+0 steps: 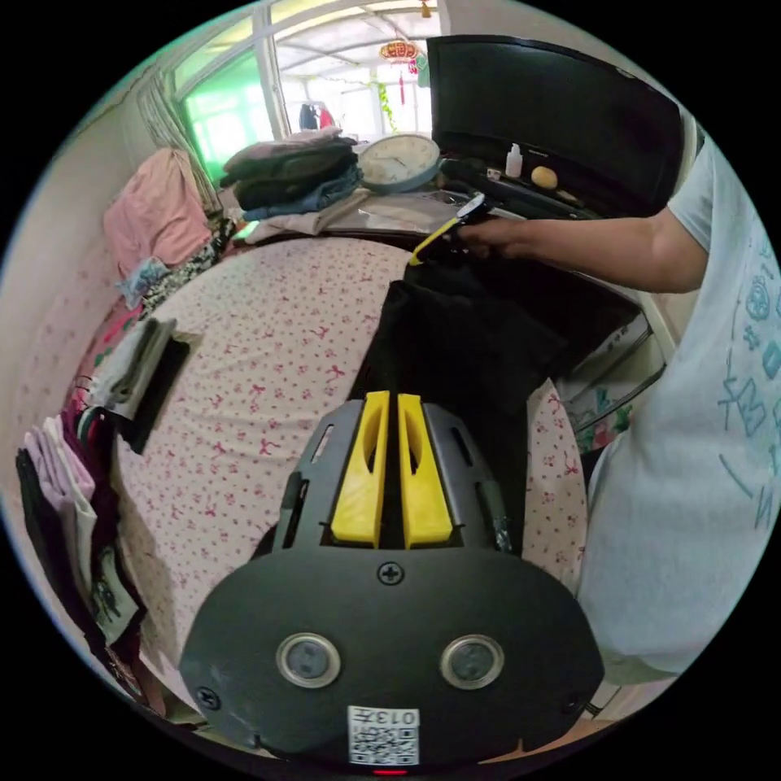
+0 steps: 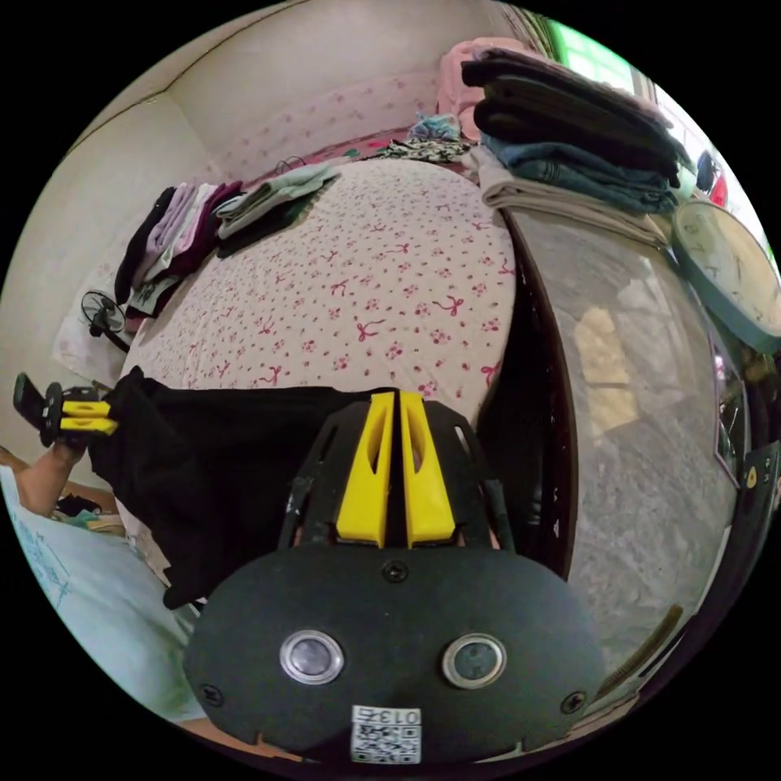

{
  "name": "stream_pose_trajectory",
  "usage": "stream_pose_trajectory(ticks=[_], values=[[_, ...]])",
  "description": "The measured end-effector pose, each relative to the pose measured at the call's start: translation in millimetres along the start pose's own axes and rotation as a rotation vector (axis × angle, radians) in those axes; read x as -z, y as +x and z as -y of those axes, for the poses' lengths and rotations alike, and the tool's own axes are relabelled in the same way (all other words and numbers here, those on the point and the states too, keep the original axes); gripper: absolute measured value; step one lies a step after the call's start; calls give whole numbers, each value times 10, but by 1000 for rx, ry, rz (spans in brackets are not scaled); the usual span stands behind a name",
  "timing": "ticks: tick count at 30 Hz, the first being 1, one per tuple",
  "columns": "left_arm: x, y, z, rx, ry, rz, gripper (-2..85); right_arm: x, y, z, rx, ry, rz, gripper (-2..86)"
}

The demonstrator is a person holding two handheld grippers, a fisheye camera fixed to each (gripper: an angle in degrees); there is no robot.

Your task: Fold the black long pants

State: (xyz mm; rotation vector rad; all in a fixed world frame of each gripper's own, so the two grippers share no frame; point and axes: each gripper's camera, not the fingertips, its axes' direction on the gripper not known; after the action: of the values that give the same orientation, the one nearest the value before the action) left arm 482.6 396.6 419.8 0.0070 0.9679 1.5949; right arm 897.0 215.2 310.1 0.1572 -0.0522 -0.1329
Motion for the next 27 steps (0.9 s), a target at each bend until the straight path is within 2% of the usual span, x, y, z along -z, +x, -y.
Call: stream_pose_trajectory(ticks=[6,8,10,13,16,19,21,23,24,26,27], values=[[-360,-139,-5,82,-82,-58,6,-11,49,38,-119,-40,23,9],[-469,-258,17,114,-120,-82,6,184,87,-26,-179,17,-52,14],[-578,-444,60,179,-164,-93,7,376,43,-90,-167,87,-30,21],[-639,-621,105,240,-196,-170,8,602,-281,-219,28,132,97,47],[-554,-694,38,313,-170,-246,9,694,-781,-442,266,65,233,68],[-312,-684,-162,375,-79,-249,11,642,-1408,-782,462,-27,265,94],[-137,-626,-294,390,-57,-180,10,521,-1818,-996,589,-124,177,119],[15,-509,-391,375,-67,-99,8,407,-2280,-1286,751,-158,-5,127],[89,-408,-443,362,-72,-81,6,380,-2364,-1350,787,-158,-53,116],[132,-231,-500,328,-94,-98,3,194,-2522,-1551,849,-154,-323,53],[130,-104,-528,300,-130,-94,2,153,-2517,-1573,843,-154,-372,31]])
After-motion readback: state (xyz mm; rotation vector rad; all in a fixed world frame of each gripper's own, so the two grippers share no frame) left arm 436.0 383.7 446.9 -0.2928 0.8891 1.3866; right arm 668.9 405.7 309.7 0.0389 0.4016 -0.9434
